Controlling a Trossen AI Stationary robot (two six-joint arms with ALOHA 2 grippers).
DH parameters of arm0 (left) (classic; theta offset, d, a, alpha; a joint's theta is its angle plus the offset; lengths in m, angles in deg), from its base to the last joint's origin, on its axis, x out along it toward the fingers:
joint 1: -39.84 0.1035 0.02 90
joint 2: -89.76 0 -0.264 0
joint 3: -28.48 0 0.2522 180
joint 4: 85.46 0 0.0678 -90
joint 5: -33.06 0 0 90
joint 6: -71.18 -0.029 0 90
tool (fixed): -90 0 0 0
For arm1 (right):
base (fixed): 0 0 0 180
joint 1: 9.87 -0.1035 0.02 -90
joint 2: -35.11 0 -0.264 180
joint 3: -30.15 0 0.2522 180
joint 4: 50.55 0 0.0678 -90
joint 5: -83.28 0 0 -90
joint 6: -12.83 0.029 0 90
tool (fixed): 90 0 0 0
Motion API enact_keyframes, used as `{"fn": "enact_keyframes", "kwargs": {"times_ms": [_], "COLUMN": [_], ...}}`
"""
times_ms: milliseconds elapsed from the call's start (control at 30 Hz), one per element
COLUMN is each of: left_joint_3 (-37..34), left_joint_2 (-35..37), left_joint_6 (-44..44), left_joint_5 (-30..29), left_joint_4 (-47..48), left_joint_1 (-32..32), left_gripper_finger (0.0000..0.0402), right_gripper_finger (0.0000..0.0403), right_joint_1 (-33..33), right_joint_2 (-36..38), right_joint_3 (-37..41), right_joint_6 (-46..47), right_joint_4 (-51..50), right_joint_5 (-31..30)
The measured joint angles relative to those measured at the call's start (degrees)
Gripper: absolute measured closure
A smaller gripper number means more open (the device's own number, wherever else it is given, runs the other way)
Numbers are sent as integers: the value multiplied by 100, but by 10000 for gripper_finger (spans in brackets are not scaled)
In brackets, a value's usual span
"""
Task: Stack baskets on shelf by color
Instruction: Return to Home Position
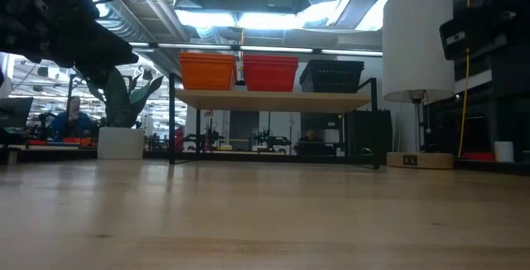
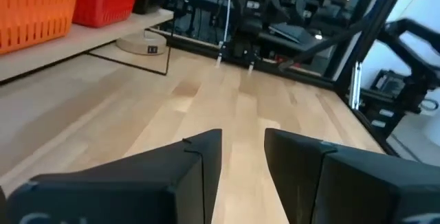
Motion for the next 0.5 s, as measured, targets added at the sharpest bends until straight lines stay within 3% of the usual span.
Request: {"fn": "enact_keyframes", "kwargs": {"times_ms": [333,500], "left_joint_3": [0,0], "left_joint_2": [2,3], "left_joint_6": [84,84], "left_joint_5": [-18,-18], "left_joint_4": [-5,-3], "left_joint_1": [2,2], "left_gripper_finger": [298,297], "right_gripper_finger": [242,242], "right_joint_1": [0,7], "right_joint_2": [193,204], "right_joint_3": [375,386], "right_joint_6": [-148,-389], "right_joint_4": [68,18], "right_joint_5": [4,332]}}
